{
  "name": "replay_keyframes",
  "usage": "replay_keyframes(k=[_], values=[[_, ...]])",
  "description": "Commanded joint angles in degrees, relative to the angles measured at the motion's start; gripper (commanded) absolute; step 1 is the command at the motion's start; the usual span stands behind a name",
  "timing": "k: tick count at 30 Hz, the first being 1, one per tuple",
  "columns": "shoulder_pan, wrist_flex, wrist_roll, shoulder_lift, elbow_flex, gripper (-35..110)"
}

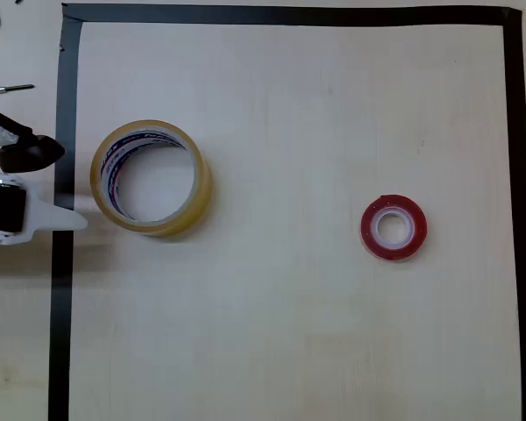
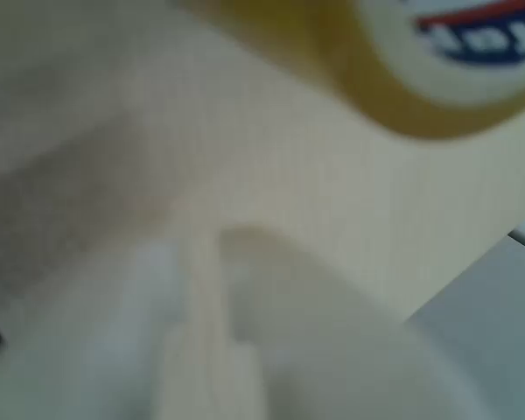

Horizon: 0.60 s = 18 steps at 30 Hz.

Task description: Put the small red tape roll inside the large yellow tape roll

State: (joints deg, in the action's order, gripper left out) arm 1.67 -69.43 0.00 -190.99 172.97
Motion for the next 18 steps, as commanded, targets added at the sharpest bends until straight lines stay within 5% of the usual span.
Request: replay_keyframes(k=[1, 12, 18], values=[[-3.3, -5.0, -1.1, -0.1, -5.8, 0], [-3.4, -4.1, -1.4, 1.1, -13.9, 0], [-4.7, -0.4, -1.4, 27.9, -37.4, 0]])
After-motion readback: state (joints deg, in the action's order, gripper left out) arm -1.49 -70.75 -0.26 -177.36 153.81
